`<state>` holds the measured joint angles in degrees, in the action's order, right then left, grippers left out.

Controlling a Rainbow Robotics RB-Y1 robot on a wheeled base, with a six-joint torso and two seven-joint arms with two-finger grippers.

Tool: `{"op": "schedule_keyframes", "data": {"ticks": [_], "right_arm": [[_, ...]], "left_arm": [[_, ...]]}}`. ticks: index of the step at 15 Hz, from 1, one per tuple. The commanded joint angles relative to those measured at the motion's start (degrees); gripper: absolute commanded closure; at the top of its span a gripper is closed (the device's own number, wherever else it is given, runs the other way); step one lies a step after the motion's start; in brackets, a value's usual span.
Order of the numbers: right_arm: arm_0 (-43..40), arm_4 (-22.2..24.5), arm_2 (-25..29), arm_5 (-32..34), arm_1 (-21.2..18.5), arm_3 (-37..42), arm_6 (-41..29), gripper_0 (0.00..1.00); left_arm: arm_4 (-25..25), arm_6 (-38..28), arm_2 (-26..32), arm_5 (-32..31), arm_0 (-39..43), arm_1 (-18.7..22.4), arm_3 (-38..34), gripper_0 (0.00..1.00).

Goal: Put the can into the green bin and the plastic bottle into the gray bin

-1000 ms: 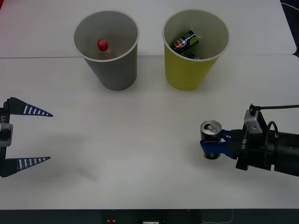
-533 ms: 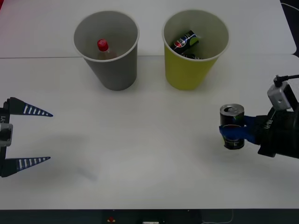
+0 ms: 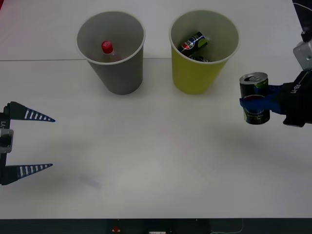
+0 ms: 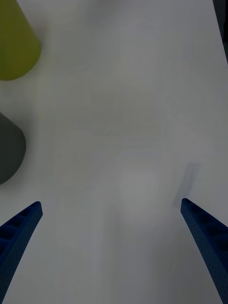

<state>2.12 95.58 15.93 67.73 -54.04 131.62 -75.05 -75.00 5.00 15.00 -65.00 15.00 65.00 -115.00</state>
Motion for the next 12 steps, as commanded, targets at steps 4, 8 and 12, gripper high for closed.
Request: {"op": "schedule_keyframes", "data": {"ticks": [4,8,12], "right_arm": [[21.3,0.4,-5.7,12.4,-2.0,-12.4,0.0,1.0],[35.8,2.7,-15.3,12.8,-1.9,-24.6,0.0,1.0],[47.3,9.3,-23.0,12.8,2.6,-35.3,0.0,1.0]], "left_arm": [[0.0,0.0,0.0,0.0,0.0,0.0,0.0,0.0],[0.0,0.0,0.0,0.0,0.0,0.0,0.0,0.0],[0.0,0.0,0.0,0.0,0.0,0.0,0.0,0.0]]}}
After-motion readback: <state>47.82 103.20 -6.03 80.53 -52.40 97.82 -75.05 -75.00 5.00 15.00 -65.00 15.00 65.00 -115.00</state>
